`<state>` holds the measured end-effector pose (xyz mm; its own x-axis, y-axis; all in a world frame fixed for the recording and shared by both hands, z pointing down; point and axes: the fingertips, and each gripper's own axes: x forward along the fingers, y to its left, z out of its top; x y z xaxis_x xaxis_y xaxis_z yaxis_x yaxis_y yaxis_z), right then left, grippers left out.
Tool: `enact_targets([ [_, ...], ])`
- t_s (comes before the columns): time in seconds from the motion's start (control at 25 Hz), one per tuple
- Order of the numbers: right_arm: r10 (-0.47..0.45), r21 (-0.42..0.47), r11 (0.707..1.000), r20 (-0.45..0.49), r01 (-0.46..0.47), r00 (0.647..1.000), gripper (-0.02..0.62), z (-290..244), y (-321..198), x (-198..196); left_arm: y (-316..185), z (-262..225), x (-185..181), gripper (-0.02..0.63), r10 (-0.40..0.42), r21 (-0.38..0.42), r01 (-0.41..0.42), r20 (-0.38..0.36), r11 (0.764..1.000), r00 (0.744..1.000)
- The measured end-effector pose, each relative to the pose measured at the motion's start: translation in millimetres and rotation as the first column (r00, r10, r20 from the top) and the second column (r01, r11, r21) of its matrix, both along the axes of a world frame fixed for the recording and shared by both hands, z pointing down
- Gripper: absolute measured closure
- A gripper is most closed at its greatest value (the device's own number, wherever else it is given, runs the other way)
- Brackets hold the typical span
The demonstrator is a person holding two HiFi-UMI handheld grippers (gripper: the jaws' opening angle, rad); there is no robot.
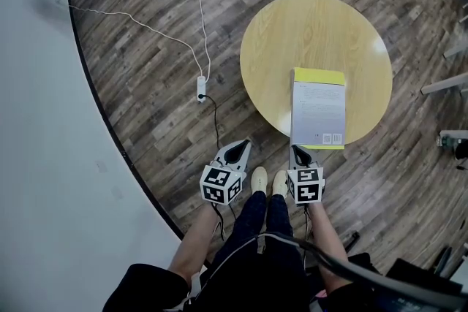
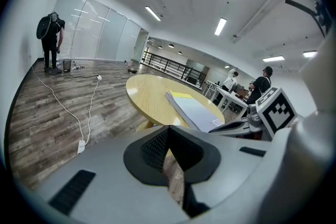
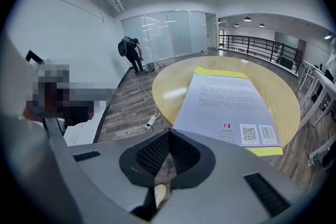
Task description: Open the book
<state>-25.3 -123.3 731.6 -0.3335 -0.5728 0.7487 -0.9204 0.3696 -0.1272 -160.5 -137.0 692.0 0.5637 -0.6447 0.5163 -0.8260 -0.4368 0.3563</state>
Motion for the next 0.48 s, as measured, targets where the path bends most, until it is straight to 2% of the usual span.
enact_targets([
  [0.48, 0.007, 0.066, 0.998, 0.021, -0.008, 1.000, 0.592, -36, -3, 16, -8, -20, 14, 0.607, 0.020, 0.035, -0.020, -0.001, 0.999, 1.000],
])
